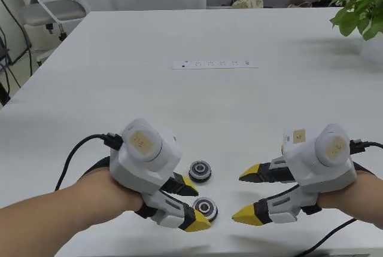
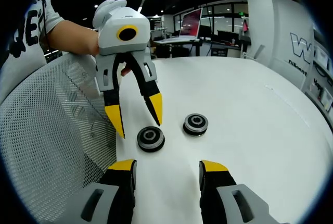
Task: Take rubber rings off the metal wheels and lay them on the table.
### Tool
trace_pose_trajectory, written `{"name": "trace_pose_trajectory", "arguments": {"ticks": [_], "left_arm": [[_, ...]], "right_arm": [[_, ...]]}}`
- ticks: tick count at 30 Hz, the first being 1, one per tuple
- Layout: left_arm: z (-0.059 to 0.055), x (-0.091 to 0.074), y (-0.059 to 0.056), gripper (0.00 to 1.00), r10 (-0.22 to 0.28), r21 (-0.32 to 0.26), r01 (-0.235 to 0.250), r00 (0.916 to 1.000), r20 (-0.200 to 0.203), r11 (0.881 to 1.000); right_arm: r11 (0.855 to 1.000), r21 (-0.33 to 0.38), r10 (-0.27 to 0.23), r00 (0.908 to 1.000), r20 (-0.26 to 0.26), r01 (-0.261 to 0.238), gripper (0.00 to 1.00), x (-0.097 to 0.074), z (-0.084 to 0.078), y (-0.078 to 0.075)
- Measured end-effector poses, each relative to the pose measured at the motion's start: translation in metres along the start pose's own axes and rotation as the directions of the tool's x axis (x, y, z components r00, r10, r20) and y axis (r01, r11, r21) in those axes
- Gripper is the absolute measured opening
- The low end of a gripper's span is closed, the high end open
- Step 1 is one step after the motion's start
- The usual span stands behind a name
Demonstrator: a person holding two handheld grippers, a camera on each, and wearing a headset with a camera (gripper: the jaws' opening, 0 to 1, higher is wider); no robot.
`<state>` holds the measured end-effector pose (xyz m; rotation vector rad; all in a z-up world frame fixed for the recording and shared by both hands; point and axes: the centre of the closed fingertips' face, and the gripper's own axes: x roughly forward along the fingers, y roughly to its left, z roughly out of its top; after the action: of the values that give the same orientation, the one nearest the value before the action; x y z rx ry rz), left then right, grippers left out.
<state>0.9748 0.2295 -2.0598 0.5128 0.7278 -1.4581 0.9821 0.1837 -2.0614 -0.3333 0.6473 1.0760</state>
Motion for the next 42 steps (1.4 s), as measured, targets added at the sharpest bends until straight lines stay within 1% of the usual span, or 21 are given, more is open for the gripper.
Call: {"name": "trace_pose_trajectory", "arguments": {"ticks": [2, 7, 8, 10, 11, 15, 17, 18, 23, 26, 28, 32, 36, 42], "left_arm": [[0.000, 0.001, 0.001, 0.26, 0.002, 0.008, -0.002, 1.0000, 0.001, 1.000], [0.000, 0.005, 0.001, 0.22, 0.000, 0.003, 0.000, 0.9999, 0.015, 1.000], [0.001, 0.005, 0.002, 0.20, 0.005, 0.012, -0.006, 0.9998, 0.020, 1.000], [0.000, 0.006, 0.005, 0.15, 0.015, 0.040, -0.016, 0.9998, 0.015, 0.999], [0.000, 0.006, 0.005, 0.14, 0.023, 0.066, -0.024, 0.9996, 0.014, 0.998], [-0.002, 0.006, 0.005, 0.12, 0.042, 0.135, -0.043, 0.9991, 0.009, 0.990], [-0.001, 0.006, 0.005, 0.10, 0.047, 0.154, -0.049, 0.9988, 0.012, 0.987], [-0.001, 0.006, 0.005, 0.10, 0.046, 0.131, -0.047, 0.9989, 0.013, 0.990], [-0.001, 0.006, 0.006, 0.10, 0.045, 0.134, -0.048, 0.9986, 0.028, 0.990], [-0.001, 0.006, 0.008, 0.08, 0.048, 0.123, -0.053, 0.9979, 0.043, 0.991], [-0.001, 0.006, 0.008, 0.07, 0.049, 0.135, -0.055, 0.9977, 0.047, 0.989], [0.000, 0.006, 0.007, 0.07, 0.052, 0.140, -0.058, 0.9974, 0.049, 0.988], [0.000, 0.006, 0.007, 0.07, 0.051, 0.141, -0.058, 0.9973, 0.054, 0.988], [0.000, 0.006, 0.007, 0.07, 0.052, 0.136, -0.059, 0.9970, 0.057, 0.989]], "right_arm": [[1.000, -0.001, -0.001, 1.0000, -0.005, 0.001, 0.46, 0.000, -0.002, 0.000], [1.000, 0.007, 0.000, 1.0000, -0.003, 0.000, 0.46, 0.001, -0.003, -0.001], [1.000, 0.007, 0.000, 1.0000, -0.005, 0.000, 0.46, 0.001, -0.004, 0.000], [1.000, 0.008, 0.002, 1.0000, -0.008, -0.002, 0.46, 0.002, -0.005, 0.000], [1.000, 0.008, 0.003, 0.9999, -0.010, -0.003, 0.46, 0.002, -0.005, -0.001], [1.000, 0.007, 0.004, 0.9999, -0.013, -0.004, 0.46, 0.003, -0.006, -0.001], [1.000, 0.005, 0.006, 0.9999, -0.015, -0.006, 0.46, 0.004, -0.006, -0.002], [1.000, 0.003, 0.007, 0.9998, -0.017, -0.007, 0.45, 0.005, -0.006, -0.002], [1.000, -0.005, 0.017, 0.9996, -0.023, -0.018, 0.45, 0.007, -0.003, -0.002], [0.999, -0.016, 0.028, 0.9993, -0.027, -0.028, 0.43, 0.008, -0.001, -0.001], [0.999, -0.026, 0.035, 0.9989, -0.032, -0.036, 0.43, 0.010, 0.001, 0.001], [0.998, -0.043, 0.047, 0.9980, -0.042, -0.049, 0.42, 0.014, 0.003, 0.002], [0.996, -0.056, 0.069, 0.9963, -0.051, -0.071, 0.40, 0.019, 0.007, 0.005], [0.990, -0.075, 0.113, 0.9907, -0.075, -0.119, 0.35, 0.026, 0.010, 0.014]]}}
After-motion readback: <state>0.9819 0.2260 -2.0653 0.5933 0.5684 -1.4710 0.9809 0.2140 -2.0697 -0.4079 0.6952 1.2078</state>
